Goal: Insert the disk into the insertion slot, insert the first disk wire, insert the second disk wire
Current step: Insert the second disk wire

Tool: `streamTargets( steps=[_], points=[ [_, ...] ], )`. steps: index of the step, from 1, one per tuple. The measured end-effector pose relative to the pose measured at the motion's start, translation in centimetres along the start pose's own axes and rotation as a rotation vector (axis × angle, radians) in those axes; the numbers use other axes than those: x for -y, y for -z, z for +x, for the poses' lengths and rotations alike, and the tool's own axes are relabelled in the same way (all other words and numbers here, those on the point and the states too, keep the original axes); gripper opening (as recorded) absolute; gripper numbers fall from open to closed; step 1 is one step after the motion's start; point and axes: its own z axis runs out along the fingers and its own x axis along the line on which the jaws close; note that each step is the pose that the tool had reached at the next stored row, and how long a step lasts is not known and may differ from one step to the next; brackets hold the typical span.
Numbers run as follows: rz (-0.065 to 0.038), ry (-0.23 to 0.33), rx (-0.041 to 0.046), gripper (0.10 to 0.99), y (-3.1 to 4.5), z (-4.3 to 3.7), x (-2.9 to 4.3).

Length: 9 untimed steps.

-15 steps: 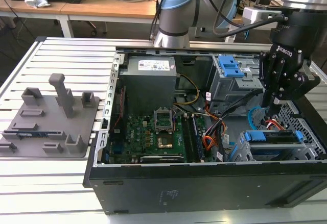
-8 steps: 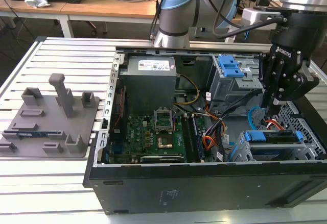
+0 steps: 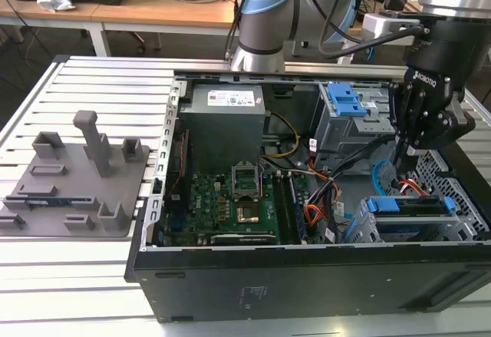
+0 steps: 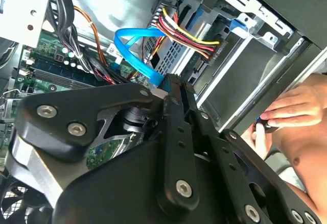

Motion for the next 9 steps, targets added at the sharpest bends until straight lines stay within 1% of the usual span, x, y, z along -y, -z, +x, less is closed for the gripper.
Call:
streamTargets(
  steps=[2,3,5,6,7,8,9],
  points=[
    [0.0,0.0,-0.0002,0.165,0.01,0.0,0.0],
    [0.0,0.0,-0.0001,0.165,0.01,0.0,0.11],
    [-0.005,0.002,-0.0002,0.165,0.0,-0.01,1.28],
    [-0.006,0.002,-0.0002,0.165,0.0,-0.02,1.65],
    [-0.007,0.002,-0.0002,0.165,0.0,-0.01,1.85],
    [-0.008,0.001,0.0,0.165,-0.03,0.1,1.88],
    [-0.008,-0.001,0.0057,0.165,-0.1,0.33,1.89]
  ],
)
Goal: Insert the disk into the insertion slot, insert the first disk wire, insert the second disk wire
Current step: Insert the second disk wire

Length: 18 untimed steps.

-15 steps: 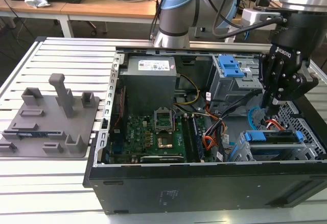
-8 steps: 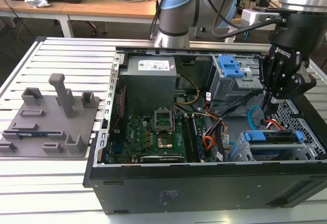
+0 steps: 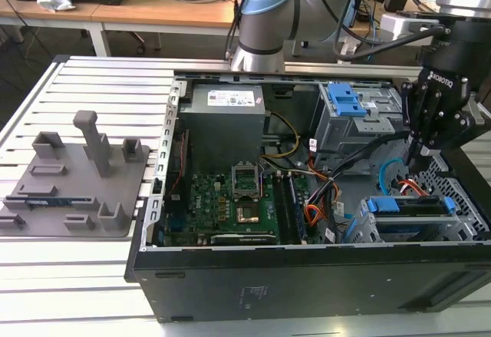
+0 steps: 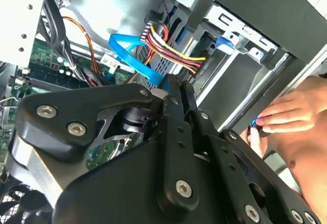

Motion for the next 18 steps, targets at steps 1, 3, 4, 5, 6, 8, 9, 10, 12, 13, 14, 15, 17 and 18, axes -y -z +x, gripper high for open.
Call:
streamTargets(
  steps=[1,3,4,5,6,8,9,10,12,13,14,15,17,18],
  points=[
    [0.0,-0.001,0.0134,0.165,-0.07,0.24,0.01],
    [-0.001,-0.002,0.0374,0.165,-0.22,0.74,0.01],
    [-0.001,-0.002,0.0447,0.165,-0.26,0.91,0.01],
    [-0.001,-0.002,0.0551,0.165,-0.33,1.14,0.01],
    [-0.002,-0.003,0.0677,0.165,-0.41,1.42,0.02],
    [-0.002,-0.003,0.0905,0.165,-0.61,2.07,0.02],
    [-0.002,-0.003,0.0958,0.165,-0.68,2.34,0.03],
    [-0.002,-0.003,0.0996,0.165,-0.75,2.59,0.03],
    [-0.002,-0.003,0.1102,0.165,-0.98,3.32,0.03],
    [-0.002,-0.003,0.1163,0.165,-1.09,3.6,0.02],
    [-0.003,-0.003,0.123,0.165,-1.21,3.85,0.0],
    [-0.003,-0.003,0.1305,0.165,-1.3,4.06,-0.02],
    [-0.003,-0.002,0.1616,0.165,-1.61,4.76,-0.12],
    [-0.003,-0.002,0.1758,0.165,-1.7,5.01,-0.17]
  ],
)
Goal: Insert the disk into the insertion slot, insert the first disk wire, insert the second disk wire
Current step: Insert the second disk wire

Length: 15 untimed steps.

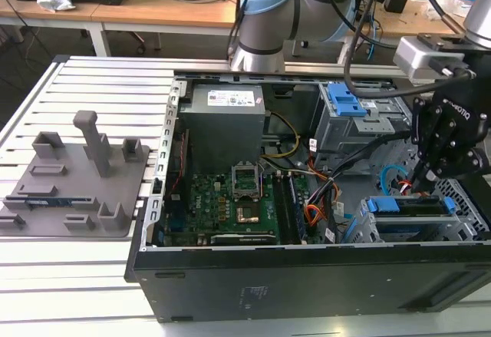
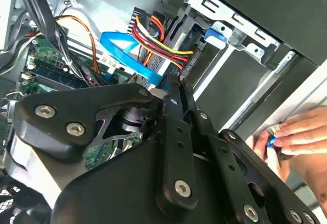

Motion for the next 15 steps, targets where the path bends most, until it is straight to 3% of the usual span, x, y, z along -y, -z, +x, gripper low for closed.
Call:
streamTargets(
  steps=[2,3,13,15],
  points=[
    [-0.001,0.0,0.061,0.165,-0.11,0.66,-0.24],
    [-0.001,0.001,0.0692,0.165,-0.14,0.78,-0.23],
    [-0.001,0.001,0.0709,0.165,-0.15,0.81,-0.24],
    [-0.001,0.001,0.0743,0.165,-0.17,0.83,-0.24]
  ],
)
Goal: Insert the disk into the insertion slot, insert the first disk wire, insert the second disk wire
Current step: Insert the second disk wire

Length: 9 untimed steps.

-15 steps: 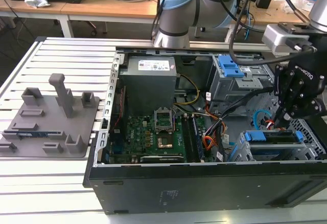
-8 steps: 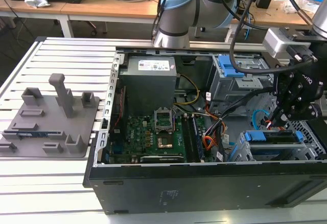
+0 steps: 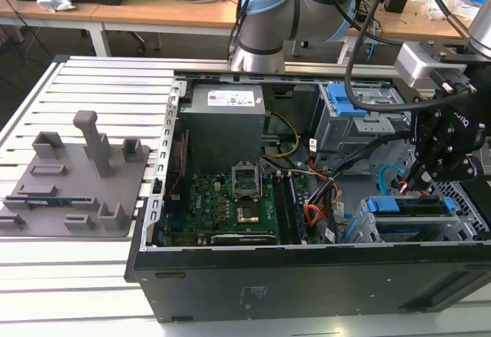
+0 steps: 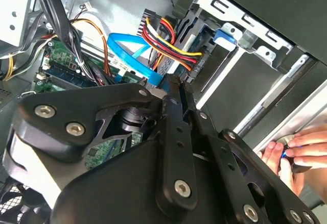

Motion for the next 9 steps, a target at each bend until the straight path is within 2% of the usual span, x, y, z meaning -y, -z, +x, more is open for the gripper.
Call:
streamTargets(
  steps=[5,9],
  points=[
    [0.0,0.0,0.0168,0.165,-0.04,0.1,0.0],
    [0.0,0.0,0.0175,0.165,-0.04,0.12,0.0]
  ],
)
